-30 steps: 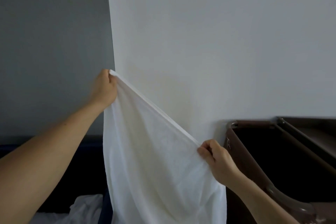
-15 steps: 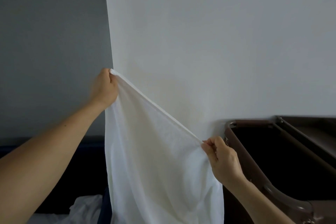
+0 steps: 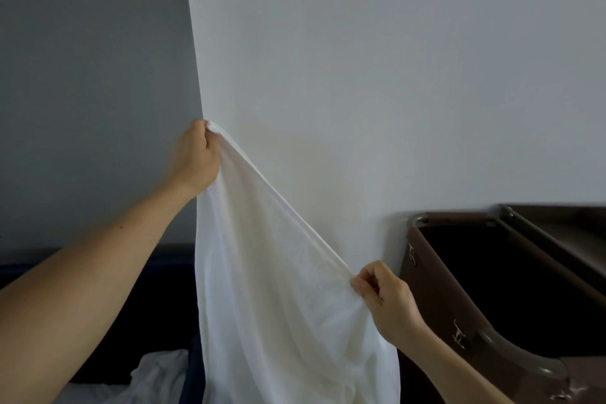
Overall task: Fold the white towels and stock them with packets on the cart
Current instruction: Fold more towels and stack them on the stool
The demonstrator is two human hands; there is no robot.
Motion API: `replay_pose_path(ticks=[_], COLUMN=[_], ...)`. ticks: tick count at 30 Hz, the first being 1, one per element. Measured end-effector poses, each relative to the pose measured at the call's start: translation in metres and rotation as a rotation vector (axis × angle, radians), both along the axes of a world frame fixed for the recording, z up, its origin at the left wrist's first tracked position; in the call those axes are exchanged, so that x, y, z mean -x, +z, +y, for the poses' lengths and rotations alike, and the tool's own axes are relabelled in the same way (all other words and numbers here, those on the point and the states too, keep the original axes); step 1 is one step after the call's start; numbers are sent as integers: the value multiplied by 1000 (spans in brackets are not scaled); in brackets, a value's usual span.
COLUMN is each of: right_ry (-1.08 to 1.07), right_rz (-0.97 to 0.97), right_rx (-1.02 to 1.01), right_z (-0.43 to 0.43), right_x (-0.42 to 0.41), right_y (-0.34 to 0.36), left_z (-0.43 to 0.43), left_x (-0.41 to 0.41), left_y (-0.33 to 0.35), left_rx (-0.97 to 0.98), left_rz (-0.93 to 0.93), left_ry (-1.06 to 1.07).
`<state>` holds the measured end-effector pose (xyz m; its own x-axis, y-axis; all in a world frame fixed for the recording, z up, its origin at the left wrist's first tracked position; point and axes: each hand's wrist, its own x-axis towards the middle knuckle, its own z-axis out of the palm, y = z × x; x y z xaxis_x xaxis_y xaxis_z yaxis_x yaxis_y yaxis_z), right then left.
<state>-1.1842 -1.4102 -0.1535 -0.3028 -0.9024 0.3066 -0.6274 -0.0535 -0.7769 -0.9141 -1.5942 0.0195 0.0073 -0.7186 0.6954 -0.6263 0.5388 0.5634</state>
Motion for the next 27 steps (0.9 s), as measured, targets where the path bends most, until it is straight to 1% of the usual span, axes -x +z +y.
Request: replay_pose_path(ticks=[4, 6, 9, 11, 12, 13, 14, 16, 18, 19, 20, 22, 27], right_ry=[-43, -98, -170, -218, -204, -152, -73, 80, 171, 196, 208, 204, 128], right_rz=[27, -5, -83, -92, -68, -31, 14, 121, 193, 192, 162, 77, -126], right_rx=[12, 23, 61, 120, 166, 205, 227, 212, 201, 200, 195, 185, 132], right_z=[0, 0, 0, -3, -6, -9, -13, -21, -26, -28, -28, -26, -22], right_x=[-1, -1, 2, 1, -2, -7, -14, -30, -37, -36, -34, -30, -31], right_y=[-3, 2, 19, 36, 46, 58, 70, 90, 99, 100, 98, 94, 78], left_z=[0, -1, -4, 2, 10, 22, 36, 66, 88, 91, 90, 84, 82], left_x=[0, 0, -3, -1, 4, 12, 24, 49, 63, 64, 63, 58, 56], left_y=[-5, -10, -19, -24, -27, -30, -33, -38, -40, -42, -44, -49, -53], left_rx=[2, -17, -117, -184, -194, -191, -181, -193, -338, -413, -451, -434, -387], left_rz=[3, 10, 3, -100, -210, -333, -443, -579, -605, -608, -622, -659, -506], left_ry=[-2, 12, 70, 146, 176, 156, 70, -251, -568, -643, -668, -636, -685])
